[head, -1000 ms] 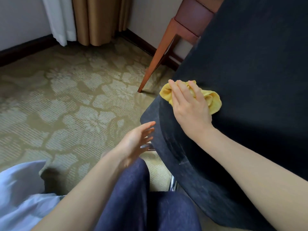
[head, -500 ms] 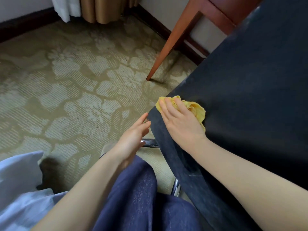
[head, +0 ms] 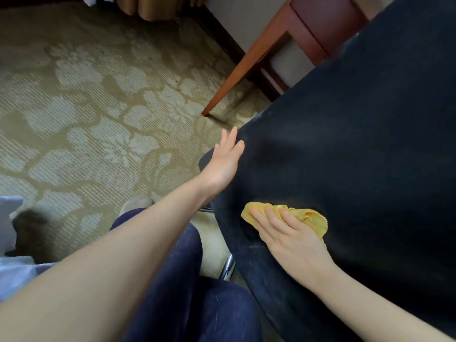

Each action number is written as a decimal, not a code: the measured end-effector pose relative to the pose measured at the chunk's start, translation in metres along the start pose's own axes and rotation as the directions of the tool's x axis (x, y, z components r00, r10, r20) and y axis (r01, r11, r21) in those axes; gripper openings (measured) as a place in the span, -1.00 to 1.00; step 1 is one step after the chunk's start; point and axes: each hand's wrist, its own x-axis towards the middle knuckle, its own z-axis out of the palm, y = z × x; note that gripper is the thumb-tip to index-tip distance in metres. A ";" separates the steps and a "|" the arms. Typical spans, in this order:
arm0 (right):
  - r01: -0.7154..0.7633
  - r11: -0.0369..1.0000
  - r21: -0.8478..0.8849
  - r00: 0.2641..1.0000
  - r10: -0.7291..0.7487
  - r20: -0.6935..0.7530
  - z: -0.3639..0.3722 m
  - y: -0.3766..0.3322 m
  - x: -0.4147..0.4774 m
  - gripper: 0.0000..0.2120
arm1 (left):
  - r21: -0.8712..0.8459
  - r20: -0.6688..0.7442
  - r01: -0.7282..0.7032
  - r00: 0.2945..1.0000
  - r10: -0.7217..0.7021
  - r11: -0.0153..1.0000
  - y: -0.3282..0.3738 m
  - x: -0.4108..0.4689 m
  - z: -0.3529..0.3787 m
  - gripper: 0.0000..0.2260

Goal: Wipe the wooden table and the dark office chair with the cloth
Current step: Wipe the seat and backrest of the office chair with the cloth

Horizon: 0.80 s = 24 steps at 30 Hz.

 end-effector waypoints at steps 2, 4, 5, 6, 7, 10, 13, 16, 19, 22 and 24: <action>-0.076 0.997 -0.008 0.997 0.075 -0.025 -0.011 0.009 -0.015 -0.53 | -0.042 0.004 -0.032 0.999 0.032 0.999 0.010 0.006 0.003 -0.58; -0.180 0.983 -0.044 0.977 0.174 -0.125 -0.026 0.021 -0.025 -0.62 | -0.116 0.018 -0.022 1.000 0.025 0.993 0.017 0.007 0.004 -0.57; -0.251 0.967 -0.049 0.954 0.238 -0.182 -0.035 0.030 -0.028 -0.65 | -0.149 0.032 -0.012 0.999 0.017 0.989 0.019 0.006 0.003 -0.57; -0.322 0.946 -0.043 0.926 0.306 -0.221 -0.045 0.040 -0.028 -0.62 | -0.174 0.046 0.000 0.999 0.008 0.985 0.021 0.006 0.002 -0.56; -0.387 0.922 -0.030 0.894 0.367 -0.259 -0.056 0.051 -0.027 -0.58 | -0.188 0.058 0.010 0.998 0.001 0.982 0.023 0.005 0.001 -0.55; -0.527 0.849 0.017 0.800 0.503 -0.327 -0.089 0.081 -0.005 -0.58 | -0.222 0.090 0.007 0.996 0.013 0.975 0.023 0.004 -0.005 -0.51; -0.601 0.799 -0.005 0.781 0.587 -0.212 -0.112 0.099 0.033 -0.57 | -0.256 0.090 -0.005 0.996 0.029 0.967 0.024 0.003 -0.013 -0.47; -0.558 0.830 -0.024 0.828 0.553 -0.092 -0.112 0.105 0.076 -0.56 | -0.247 -0.015 -0.044 0.999 0.041 0.968 0.017 0.004 -0.026 -0.51; -0.468 0.883 -0.024 0.884 0.467 -0.029 -0.096 0.100 0.108 -0.59 | -0.222 -0.136 -0.048 0.991 0.018 0.974 0.002 0.006 -0.042 -0.55; -0.395 0.918 -0.041 0.917 0.397 0.031 -0.074 0.087 0.135 -0.62 | -0.209 -0.200 -0.038 0.980 -0.005 0.977 -0.015 0.007 -0.057 -0.56; -0.404 0.914 0.034 0.913 0.401 0.077 -0.062 0.075 0.153 -0.62 | -0.203 -0.231 -0.030 0.973 -0.018 0.979 -0.022 0.008 -0.062 -0.57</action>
